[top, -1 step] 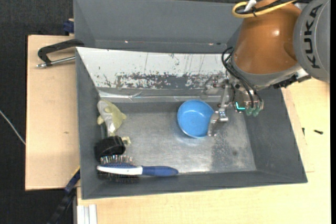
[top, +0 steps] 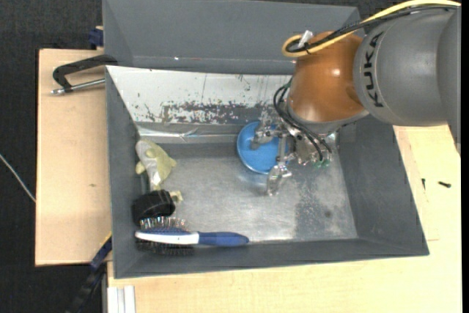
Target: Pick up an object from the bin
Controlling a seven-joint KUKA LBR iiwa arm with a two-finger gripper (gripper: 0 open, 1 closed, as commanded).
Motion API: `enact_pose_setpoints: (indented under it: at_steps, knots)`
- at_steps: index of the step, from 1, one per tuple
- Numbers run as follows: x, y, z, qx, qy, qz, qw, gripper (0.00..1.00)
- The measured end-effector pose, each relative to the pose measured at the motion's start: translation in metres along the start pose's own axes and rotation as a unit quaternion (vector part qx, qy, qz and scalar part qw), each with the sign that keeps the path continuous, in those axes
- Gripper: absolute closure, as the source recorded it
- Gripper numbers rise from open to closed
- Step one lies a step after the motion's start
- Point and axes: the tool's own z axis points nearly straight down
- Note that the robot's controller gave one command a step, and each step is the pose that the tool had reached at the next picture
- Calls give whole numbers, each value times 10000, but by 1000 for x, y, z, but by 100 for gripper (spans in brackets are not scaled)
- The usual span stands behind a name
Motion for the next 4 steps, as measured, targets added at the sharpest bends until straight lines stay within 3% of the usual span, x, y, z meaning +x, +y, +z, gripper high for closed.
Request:
enact_pose_setpoints:
  at_steps: [1,2,3,4]
  knots:
    - [1,9,-12,-4,17,835,9965,0]
    - [-10,14,-24,2,21,2755,9613,0]
    - [-7,9,20,3,18,3777,9259,0]
    - [-9,10,18,8,26,3769,9262,0]
